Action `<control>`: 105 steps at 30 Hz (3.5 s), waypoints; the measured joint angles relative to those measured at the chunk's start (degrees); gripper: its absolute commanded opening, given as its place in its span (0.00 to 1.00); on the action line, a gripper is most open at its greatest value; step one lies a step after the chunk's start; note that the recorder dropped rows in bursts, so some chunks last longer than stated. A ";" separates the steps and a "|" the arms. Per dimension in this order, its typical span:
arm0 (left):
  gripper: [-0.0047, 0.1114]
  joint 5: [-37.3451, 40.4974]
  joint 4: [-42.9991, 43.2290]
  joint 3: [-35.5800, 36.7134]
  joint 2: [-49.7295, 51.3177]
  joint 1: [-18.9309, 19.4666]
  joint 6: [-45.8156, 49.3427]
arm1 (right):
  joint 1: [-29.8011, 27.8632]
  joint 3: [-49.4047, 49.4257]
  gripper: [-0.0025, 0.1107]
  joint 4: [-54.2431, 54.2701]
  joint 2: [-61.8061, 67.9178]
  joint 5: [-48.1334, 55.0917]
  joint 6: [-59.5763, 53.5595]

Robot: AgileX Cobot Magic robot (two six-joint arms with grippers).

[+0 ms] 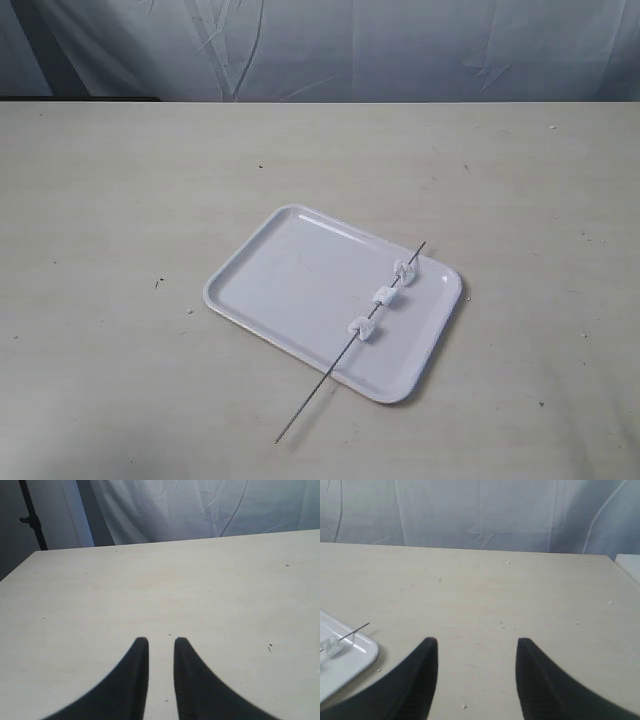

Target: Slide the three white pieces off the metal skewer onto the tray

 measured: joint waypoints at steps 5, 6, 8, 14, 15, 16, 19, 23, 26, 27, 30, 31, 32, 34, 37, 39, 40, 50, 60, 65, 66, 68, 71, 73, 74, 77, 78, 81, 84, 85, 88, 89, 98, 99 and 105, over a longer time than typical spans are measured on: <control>0.20 0.00 0.00 0.00 0.00 0.00 0.00 | 0.00 0.00 0.44 0.00 0.00 0.00 0.00; 0.20 0.00 0.00 0.00 0.00 0.00 0.00 | 0.00 0.00 0.44 0.00 0.00 0.00 0.00; 0.20 0.00 0.00 0.00 0.00 0.00 0.00 | 0.00 0.00 0.44 0.00 0.00 0.00 0.00; 0.20 0.00 0.00 0.00 0.00 0.00 0.00 | 0.00 0.00 0.44 0.00 0.00 0.00 0.00; 0.20 0.00 0.00 0.00 0.00 0.00 0.00 | 0.00 0.00 0.44 0.00 0.00 0.00 0.00; 0.20 0.00 0.00 0.00 0.00 0.00 0.00 | 0.00 0.00 0.44 0.00 0.00 0.00 0.00; 0.20 0.00 0.00 0.00 0.00 0.00 0.00 | 0.00 0.00 0.44 0.00 0.00 0.00 0.00; 0.20 0.00 0.00 0.00 0.00 0.00 0.00 | 0.00 0.00 0.44 0.00 0.00 0.00 0.00; 0.20 0.00 0.00 0.00 0.00 0.00 0.00 | 0.00 0.00 0.44 0.00 0.00 0.00 0.00; 0.20 0.00 0.00 0.00 0.00 0.00 0.00 | 0.00 0.00 0.44 0.00 0.00 0.00 0.00; 0.20 0.00 0.00 0.00 0.00 0.00 0.00 | 0.00 0.00 0.44 0.00 0.00 0.00 0.00; 0.20 0.00 0.00 0.00 0.00 0.00 0.00 | 0.00 0.00 0.44 0.00 0.00 0.00 0.00; 0.20 0.00 0.00 0.00 0.00 0.00 0.00 | 0.00 0.00 0.44 0.00 0.00 0.00 0.00; 0.20 0.00 0.34 0.00 0.00 0.00 0.00 | 0.00 0.00 0.44 0.00 0.00 -0.11 0.00; 0.20 0.00 1.92 0.00 0.00 0.00 0.00 | 0.00 0.00 0.44 0.00 0.00 -1.20 0.00; 0.20 -1.26 3.39 0.00 0.00 0.00 0.00 | 0.00 0.00 0.44 0.21 0.00 -3.94 0.00; 0.20 -2.60 4.01 0.00 0.00 0.00 0.00 | 0.00 0.00 0.44 0.49 0.00 -5.88 0.00; 0.20 -30.24 5.69 0.00 0.00 0.00 0.00 | 0.00 0.00 0.44 2.07 0.00 -22.82 0.00; 0.20 -35.98 5.69 0.00 0.00 0.00 0.00 | 0.00 0.00 0.44 2.53 0.00 -23.53 0.00; 0.20 -39.41 5.69 0.00 0.00 0.00 0.00 | 0.00 0.00 0.44 2.79 0.00 -23.90 0.00; 0.20 -40.92 5.69 0.00 0.00 0.00 0.00 | 0.00 0.00 0.44 3.36 0.00 -24.16 0.00; 0.20 -43.94 5.69 0.00 0.00 0.00 0.00 | 0.00 0.00 0.44 5.40 0.00 -25.10 0.00; 0.20 -48.30 5.69 0.00 0.00 0.00 0.00 | 0.00 0.00 0.44 10.74 0.00 -26.66 0.00; 0.20 -50.28 5.69 0.00 -0.04 0.00 -0.47 | 0.00 0.00 0.44 13.64 0.00 -27.16 0.00; 0.20 -50.79 5.69 0.00 -0.04 0.00 -0.74 | 0.00 0.00 0.44 14.71 0.00 -27.32 0.00; 0.20 -51.37 5.69 0.00 -0.04 0.00 -1.08 | 0.00 0.00 0.44 16.00 0.00 -27.61 0.00; 0.20 -51.37 5.88 0.00 -0.04 0.00 -1.22 | 0.00 0.00 0.44 16.10 0.00 -27.71 0.00; 0.20 -50.39 7.56 0.00 -0.04 0.00 -1.53 | 0.00 0.00 0.44 16.62 0.00 -28.22 0.11; 0.20 -49.72 8.66 0.00 -0.04 0.00 -6.63 | 0.00 0.00 0.44 17.95 0.00 -28.57 1.56; 0.20 -49.57 8.67 0.00 -0.04 0.00 -9.61 | 0.00 0.00 0.44 18.43 0.00 -28.57 1.82; 0.21 -48.36 9.08 0.00 -0.04 0.00 -20.43 | 0.00 0.00 0.44 20.82 0.00 -28.57 2.91; 0.21 -47.91 9.62 0.00 -0.04 0.00 -24.79 | 0.00 0.00 0.44 22.23 0.00 -28.66 3.52; 0.33 -54.63 32.48 -0.44 5.19 0.00 -55.99 | 0.00 0.00 0.44 31.75 0.00 -28.08 8.26; 0.33 -54.68 35.45 -0.95 6.45 0.00 -58.68 | 0.00 0.00 0.44 31.75 0.00 -27.96 9.13; 0.33 -56.30 63.52 -12.06 20.57 -0.41 -78.75 | 0.00 -2.55 0.44 32.15 0.00 -12.23 12.28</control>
